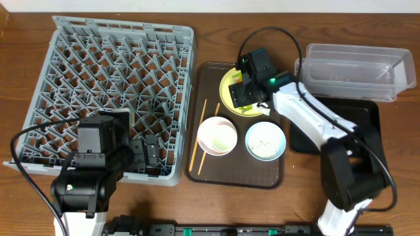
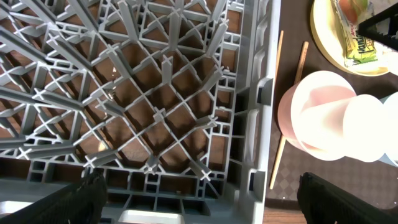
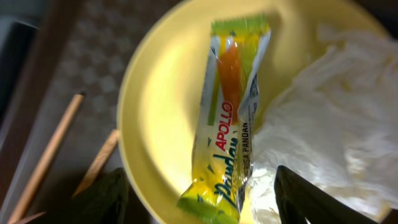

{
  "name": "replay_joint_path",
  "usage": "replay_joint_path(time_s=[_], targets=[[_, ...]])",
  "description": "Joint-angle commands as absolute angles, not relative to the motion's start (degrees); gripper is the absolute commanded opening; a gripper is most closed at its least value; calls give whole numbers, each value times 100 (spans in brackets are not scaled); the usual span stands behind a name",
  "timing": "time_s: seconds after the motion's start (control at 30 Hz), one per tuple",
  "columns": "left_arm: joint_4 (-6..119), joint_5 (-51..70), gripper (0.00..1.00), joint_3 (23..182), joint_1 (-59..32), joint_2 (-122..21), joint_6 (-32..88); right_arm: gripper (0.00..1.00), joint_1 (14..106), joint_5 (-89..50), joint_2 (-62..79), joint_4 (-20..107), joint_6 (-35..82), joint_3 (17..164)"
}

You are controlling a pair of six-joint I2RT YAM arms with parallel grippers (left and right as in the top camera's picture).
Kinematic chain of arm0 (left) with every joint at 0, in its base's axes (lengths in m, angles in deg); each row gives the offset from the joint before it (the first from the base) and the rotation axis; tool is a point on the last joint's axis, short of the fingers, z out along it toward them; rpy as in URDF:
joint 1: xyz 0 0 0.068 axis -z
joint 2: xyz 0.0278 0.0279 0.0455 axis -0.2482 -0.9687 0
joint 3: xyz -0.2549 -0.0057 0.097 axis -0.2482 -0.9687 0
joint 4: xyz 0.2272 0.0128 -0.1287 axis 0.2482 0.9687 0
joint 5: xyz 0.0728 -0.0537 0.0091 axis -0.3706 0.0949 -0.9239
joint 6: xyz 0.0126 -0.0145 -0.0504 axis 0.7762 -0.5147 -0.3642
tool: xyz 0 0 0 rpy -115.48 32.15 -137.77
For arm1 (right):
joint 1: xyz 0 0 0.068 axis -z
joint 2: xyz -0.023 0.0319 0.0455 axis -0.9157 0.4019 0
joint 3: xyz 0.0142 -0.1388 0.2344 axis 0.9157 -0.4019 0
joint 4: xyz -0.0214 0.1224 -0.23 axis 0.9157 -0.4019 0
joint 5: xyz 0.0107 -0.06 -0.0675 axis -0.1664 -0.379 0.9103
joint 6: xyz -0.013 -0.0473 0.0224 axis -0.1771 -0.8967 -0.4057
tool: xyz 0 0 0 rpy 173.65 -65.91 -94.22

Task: Sort waste into correct bins and load items into the dishwasher
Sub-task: 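Grasp the snack wrapper on the yellow plate with the right gripper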

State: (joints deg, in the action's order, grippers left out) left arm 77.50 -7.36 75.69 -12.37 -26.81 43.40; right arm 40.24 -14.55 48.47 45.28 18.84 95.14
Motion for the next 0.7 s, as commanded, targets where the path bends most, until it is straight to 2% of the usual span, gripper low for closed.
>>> replay_joint_path(time_s=[0.0,0.03,0.1,0.27,0.3,0.33,0.67], targets=[[7763,-672,98,7674,-1224,-2666,4290,70,3976,-1337,5133,4544,2277,9595],[7763,-670,98,7674,-1224,-2666,4290,68,3971,-1339,5201,4561,2279,9595],[7765,-670,98,7674,-1224,-2666,4290,60,3958,-1339,5284,4605,2281,9595],[7783,-668,98,7674,-1224,-2666,4287,24,3960,-1339,5278,4721,2343,9598],[7798,-668,98,7674,-1224,-2666,4287,14,3962,-1339,5278,4697,2343,9598],[7813,-668,98,7674,-1224,-2666,4287,1,3967,-1339,5278,4653,2343,9598],[7846,-670,98,7674,-1224,-2666,4290,1,4037,-1138,4543,4445,2340,9602]])
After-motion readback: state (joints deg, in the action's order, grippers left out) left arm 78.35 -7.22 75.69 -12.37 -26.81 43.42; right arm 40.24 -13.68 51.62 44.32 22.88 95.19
